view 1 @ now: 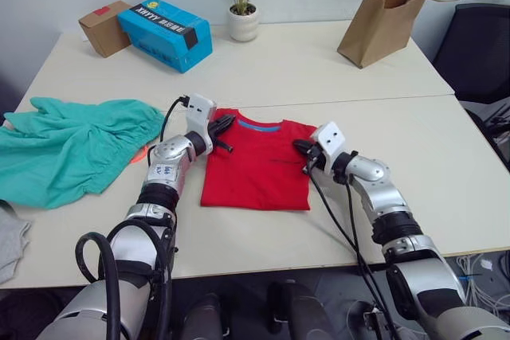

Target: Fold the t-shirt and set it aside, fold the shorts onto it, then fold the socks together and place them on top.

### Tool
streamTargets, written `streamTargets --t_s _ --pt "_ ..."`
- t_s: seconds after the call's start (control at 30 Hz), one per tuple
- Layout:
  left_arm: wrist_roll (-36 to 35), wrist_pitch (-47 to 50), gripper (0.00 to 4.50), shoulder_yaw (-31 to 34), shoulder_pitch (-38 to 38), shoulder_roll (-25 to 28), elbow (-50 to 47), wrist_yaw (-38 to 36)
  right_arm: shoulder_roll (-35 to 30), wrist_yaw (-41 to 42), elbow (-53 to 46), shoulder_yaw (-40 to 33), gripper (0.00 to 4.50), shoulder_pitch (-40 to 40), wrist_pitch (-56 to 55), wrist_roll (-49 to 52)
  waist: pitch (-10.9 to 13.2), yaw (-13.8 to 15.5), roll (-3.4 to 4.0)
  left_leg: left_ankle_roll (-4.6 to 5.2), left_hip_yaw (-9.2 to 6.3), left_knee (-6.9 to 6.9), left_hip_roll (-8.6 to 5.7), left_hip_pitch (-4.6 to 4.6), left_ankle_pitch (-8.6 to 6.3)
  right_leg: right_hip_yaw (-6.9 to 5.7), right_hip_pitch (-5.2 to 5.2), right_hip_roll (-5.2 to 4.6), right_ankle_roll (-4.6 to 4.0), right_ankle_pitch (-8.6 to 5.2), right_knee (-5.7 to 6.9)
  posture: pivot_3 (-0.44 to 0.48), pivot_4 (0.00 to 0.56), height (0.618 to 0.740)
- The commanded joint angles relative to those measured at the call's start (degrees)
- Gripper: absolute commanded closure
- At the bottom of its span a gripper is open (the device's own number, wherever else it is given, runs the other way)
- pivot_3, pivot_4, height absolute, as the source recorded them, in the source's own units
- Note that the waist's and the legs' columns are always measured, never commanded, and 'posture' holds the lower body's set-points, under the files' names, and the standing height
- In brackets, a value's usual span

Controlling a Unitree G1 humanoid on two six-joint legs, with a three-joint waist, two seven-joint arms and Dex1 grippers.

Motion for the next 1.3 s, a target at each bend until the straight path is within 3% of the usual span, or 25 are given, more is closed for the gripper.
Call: streamTargets --t_s 0.03,0.2,0.33,0.43,0.6,0.73,0.77,0.93,1.0,1.13,1.3 --pt "-1.8 -3.3 4.48 3.4 0.4 1.5 -0.8 -0.4 -2.9 -1.4 0.9 -4.0 4.50 -2.0 -2.3 1.6 0.0 0.0 0.00 0.02 0.03 0.02 -0.01 -0.01 0.01 0.02 -0.01 -0.01 0.00 0.00 0.00 0.000 0.150 0.740" --pt "-8.7 -3.3 4.48 5.2 8.4 4.3 -18.3 -13.7 -4.1 7.4 -16.9 -3.7 4.50 4.0 1.9 8.2 0.0 -0.2 0.00 -0.07 0.03 -0.04 0.07 0.00 0.00 0.03 -0.01 0.08 0.00 0.00 -0.03 0.000 0.150 0.740" --pt "-10.4 0.6 4.48 2.0 20.9 11.4 -38.6 -23.8 -8.2 14.5 -35.1 -1.0 4.50 12.6 9.7 12.7 0.0 -0.2 0.01 -0.21 0.03 -0.16 0.11 0.06 0.01 0.08 -0.04 0.17 -0.04 -0.02 -0.04 0.000 0.150 0.740" --pt "-12.5 5.3 4.50 0.9 29.0 15.8 -50.2 -27.0 -12.0 18.6 -45.6 1.0 3.96 19.0 16.6 16.3 0.0 0.1 0.01 -0.25 0.00 -0.23 0.12 0.09 0.00 0.08 -0.02 0.17 -0.11 -0.07 -0.09 0.000 0.150 0.740" --pt "-11.3 5.2 3.05 -0.8 41.3 22.4 -60.7 -32.1 -15.6 20.6 -54.0 3.4 2.28 27.3 16.2 14.7 0.0 1.1 0.01 -0.10 -0.15 -0.26 0.06 0.15 -0.05 0.02 0.17 0.10 -0.13 0.08 -0.31 0.000 0.150 0.740" --pt "-2.9 -4.1 1.83 -4.9 44.3 23.5 -58.7 -31.2 -15.8 19.2 -51.4 7.1 0.97 29.1 7.9 6.6 0.0 1.5 0.01 0.04 -0.16 -0.34 0.06 0.17 -0.13 -0.01 0.21 0.10 -0.16 0.10 -0.47 0.000 0.150 0.740" --pt "-0.8 -5.5 1.55 -5.7 43.5 22.6 -57.1 -29.3 -15.4 18.0 -50.0 7.7 0.97 28.6 6.7 4.7 0.0 1.5 0.00 0.10 -0.15 -0.36 0.05 0.16 -0.16 -0.02 0.20 0.10 -0.16 0.10 -0.48 0.000 0.150 0.740" --pt "7.3 -9.2 1.55 -8.8 38.2 19.8 -50.4 -22.1 -13.4 12.9 -43.4 9.5 0.97 25.1 2.6 -2.0 0.0 1.6 -0.02 0.17 -0.16 -0.34 0.02 0.07 -0.12 -0.05 0.16 0.09 -0.11 0.19 -0.51 0.000 0.150 0.740" --pt "9.8 -9.9 1.53 -10.0 36.9 19.9 -48.5 -21.1 -13.1 11.9 -41.7 10.0 1.33 24.1 1.6 -3.6 0.0 1.6 -0.02 0.04 -0.16 -0.36 0.04 0.05 -0.04 -0.06 0.15 0.10 -0.10 0.19 -0.52 0.000 0.150 0.740" --pt "12.0 -10.5 2.45 -12.8 35.8 21.4 -46.2 -22.4 -12.9 12.0 -40.4 10.6 2.57 23.5 0.3 -3.9 0.0 1.4 -0.04 0.02 -0.12 -0.37 0.05 0.12 -0.04 -0.05 0.17 0.10 -0.10 0.19 -0.51 0.000 0.150 0.740" --pt "5.7 -5.2 4.08 -13.3 38.2 22.7 -50.4 -28.2 -13.6 15.3 -44.3 10.6 4.37 26.0 0.4 0.3 0.0 1.4 -0.04 0.12 -0.13 -0.38 0.05 0.33 -0.09 -0.06 0.40 0.10 -0.10 0.19 -0.51 0.000 0.150 0.740"
